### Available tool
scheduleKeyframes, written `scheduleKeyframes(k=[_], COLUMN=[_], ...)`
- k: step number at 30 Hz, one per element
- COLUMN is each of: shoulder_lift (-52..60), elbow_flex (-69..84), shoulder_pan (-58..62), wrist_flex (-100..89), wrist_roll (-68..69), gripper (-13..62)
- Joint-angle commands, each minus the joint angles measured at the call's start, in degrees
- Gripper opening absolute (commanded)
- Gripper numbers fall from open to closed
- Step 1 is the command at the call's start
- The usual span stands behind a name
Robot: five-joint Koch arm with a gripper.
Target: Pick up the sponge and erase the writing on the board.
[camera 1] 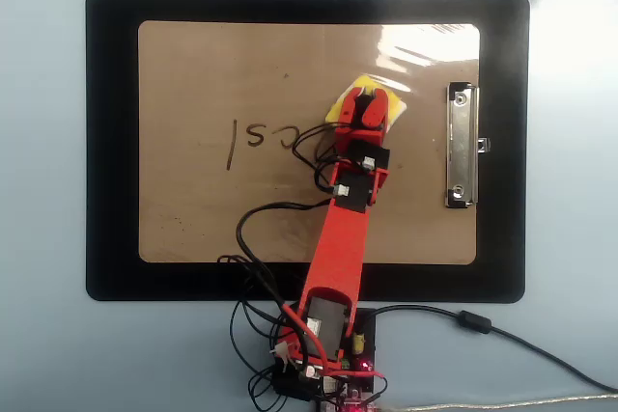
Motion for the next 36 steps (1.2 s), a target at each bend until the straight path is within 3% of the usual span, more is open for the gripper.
scheduleKeyframes(k=[1, 9, 11, 15, 18, 25, 27, 33, 36], shoulder_lift=[1.23, 16.87, 15.03, -0.09, 0.09, 24.79, 22.50, 1.76, 3.96], elbow_flex=[3.78, 21.36, 19.86, 3.96, 3.78, 30.85, 30.15, 10.81, 14.85], shoulder_pan=[2.99, 12.39, 12.92, 12.39, 12.04, 6.68, 5.01, 1.93, 0.79], wrist_flex=[1.32, 1.05, 0.70, 0.35, 0.79, -0.35, -1.23, -6.24, -6.06], wrist_roll=[2.11, 12.30, 13.01, 13.01, 12.66, 7.03, 5.89, 4.75, 3.08], gripper=[-8.0, -8.0, -8.0, -8.0, -8.0, -8.0, -8.0, -8.0, -8.0])
